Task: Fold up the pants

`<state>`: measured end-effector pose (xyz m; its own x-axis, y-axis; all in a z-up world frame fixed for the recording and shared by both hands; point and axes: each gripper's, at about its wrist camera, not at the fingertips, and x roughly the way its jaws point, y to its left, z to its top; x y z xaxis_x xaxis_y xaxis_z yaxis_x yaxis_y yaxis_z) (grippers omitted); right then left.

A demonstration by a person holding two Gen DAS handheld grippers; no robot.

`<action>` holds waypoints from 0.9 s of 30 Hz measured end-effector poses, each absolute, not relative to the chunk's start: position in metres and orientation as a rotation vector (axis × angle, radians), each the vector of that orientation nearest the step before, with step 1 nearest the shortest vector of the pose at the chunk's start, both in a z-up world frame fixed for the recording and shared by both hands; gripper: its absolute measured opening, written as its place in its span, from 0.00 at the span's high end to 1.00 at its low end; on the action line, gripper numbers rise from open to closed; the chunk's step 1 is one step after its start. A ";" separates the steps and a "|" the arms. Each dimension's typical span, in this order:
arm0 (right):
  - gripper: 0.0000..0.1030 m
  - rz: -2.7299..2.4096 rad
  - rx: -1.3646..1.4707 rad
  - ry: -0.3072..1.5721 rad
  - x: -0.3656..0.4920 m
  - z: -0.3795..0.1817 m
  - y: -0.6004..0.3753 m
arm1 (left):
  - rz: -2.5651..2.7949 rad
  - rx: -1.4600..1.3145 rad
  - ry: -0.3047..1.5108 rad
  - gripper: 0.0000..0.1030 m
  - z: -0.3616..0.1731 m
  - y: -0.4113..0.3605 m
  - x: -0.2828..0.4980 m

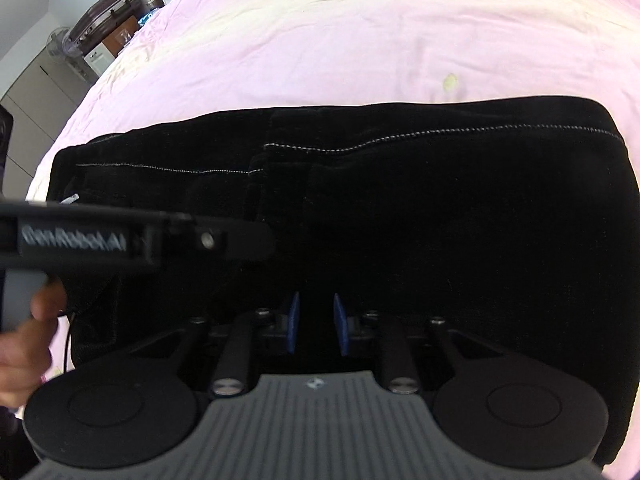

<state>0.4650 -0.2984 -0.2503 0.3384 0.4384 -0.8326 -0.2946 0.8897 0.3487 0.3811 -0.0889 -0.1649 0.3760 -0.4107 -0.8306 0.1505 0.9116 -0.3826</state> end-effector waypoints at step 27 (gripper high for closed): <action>0.78 0.216 0.008 1.093 0.412 -0.231 -0.415 | -0.321 -0.121 1.136 0.85 -0.179 -0.091 0.361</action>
<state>0.4115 -0.4150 -0.2313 0.4411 0.1775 -0.8797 -0.1700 0.9790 0.1123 0.3614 -0.0912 -0.1791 0.3813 -0.3115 -0.8704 0.1895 0.9479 -0.2563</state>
